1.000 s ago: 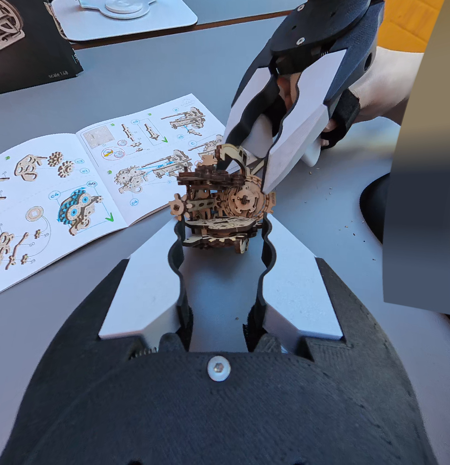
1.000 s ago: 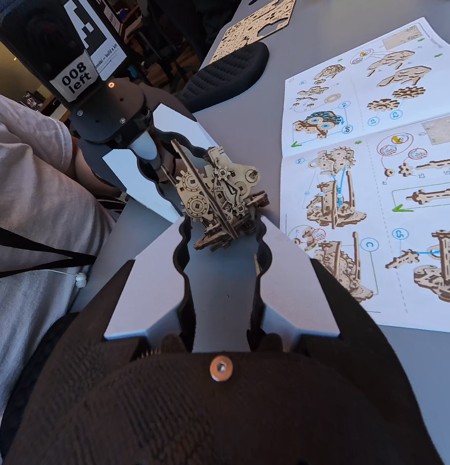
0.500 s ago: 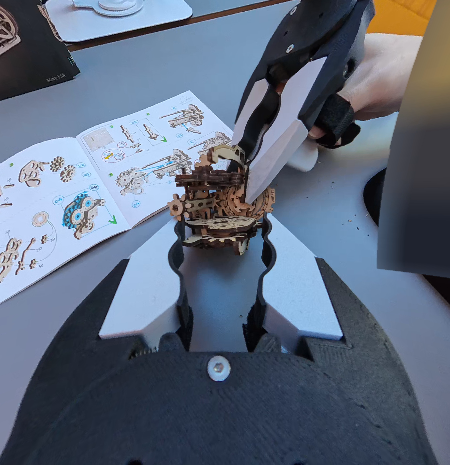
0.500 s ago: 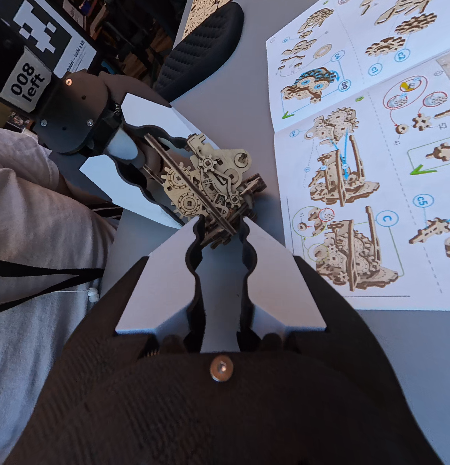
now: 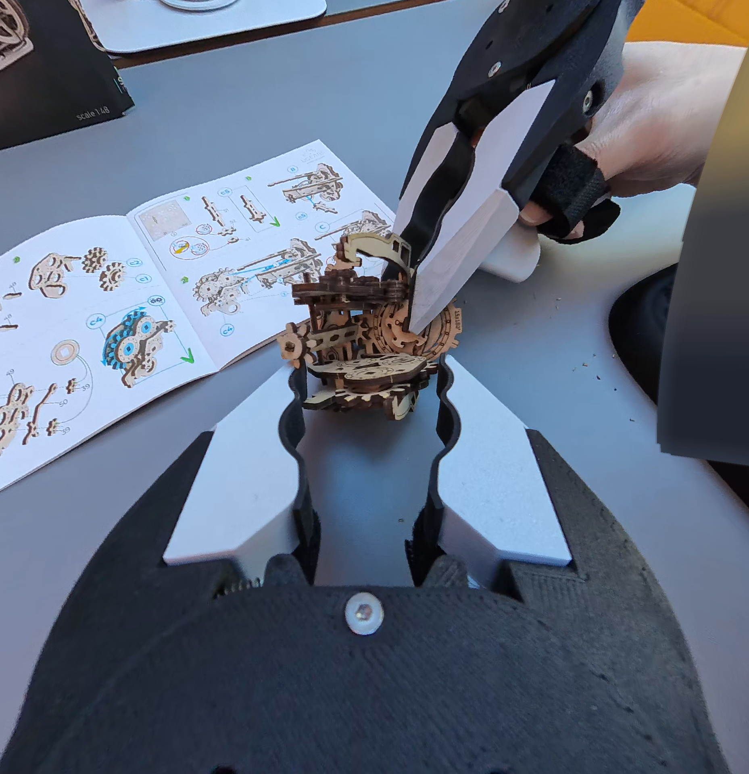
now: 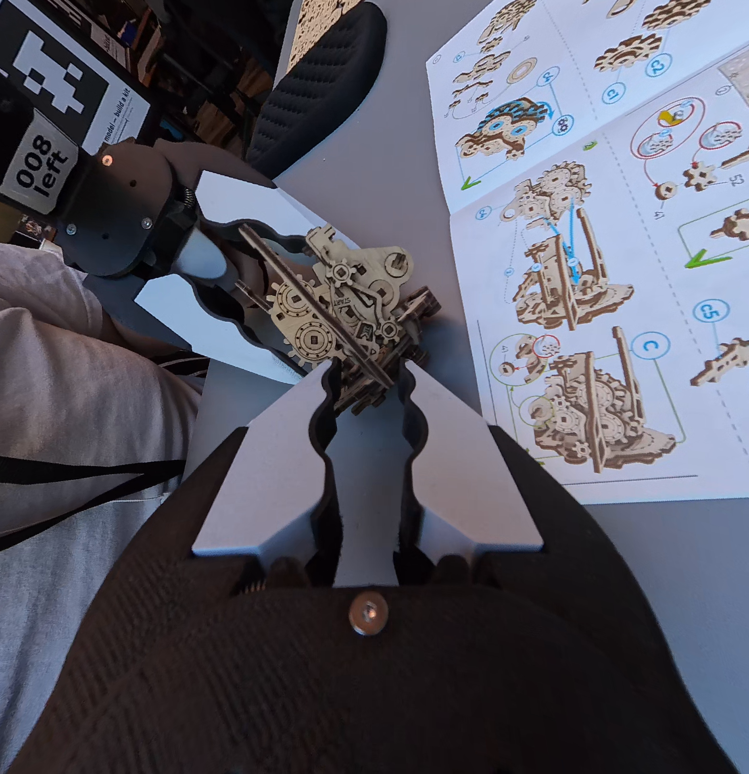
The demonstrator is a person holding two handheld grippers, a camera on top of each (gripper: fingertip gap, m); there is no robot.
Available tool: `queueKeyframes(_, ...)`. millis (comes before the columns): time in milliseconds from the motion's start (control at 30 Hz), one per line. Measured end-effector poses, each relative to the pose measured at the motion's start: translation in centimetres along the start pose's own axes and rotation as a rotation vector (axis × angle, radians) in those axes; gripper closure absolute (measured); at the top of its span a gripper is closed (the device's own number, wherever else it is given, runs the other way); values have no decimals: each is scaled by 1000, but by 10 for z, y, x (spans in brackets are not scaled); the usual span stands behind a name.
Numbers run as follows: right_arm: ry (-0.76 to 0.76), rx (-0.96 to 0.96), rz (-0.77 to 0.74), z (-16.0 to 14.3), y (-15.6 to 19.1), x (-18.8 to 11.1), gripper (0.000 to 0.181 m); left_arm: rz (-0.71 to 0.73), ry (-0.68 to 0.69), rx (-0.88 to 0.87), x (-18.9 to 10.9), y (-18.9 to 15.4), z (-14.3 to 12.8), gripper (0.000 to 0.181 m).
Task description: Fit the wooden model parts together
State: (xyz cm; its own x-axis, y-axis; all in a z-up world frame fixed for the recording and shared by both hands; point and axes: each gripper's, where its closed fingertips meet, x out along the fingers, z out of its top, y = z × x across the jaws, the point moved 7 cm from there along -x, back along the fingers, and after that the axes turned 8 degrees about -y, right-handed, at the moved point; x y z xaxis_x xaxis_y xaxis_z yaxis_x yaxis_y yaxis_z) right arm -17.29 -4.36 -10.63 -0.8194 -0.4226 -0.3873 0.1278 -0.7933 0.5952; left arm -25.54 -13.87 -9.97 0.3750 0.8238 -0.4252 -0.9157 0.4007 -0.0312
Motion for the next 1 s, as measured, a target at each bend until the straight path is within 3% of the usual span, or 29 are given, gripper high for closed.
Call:
queueKeyframes(467, -6, 1, -29, 0, 2, 0, 157, 11, -23, -64, 0, 2, 1, 119)
queueKeyframes(1000, -27, -1, -63, 0, 2, -1, 157, 54, -24, 49, -2, 0, 5, 127)
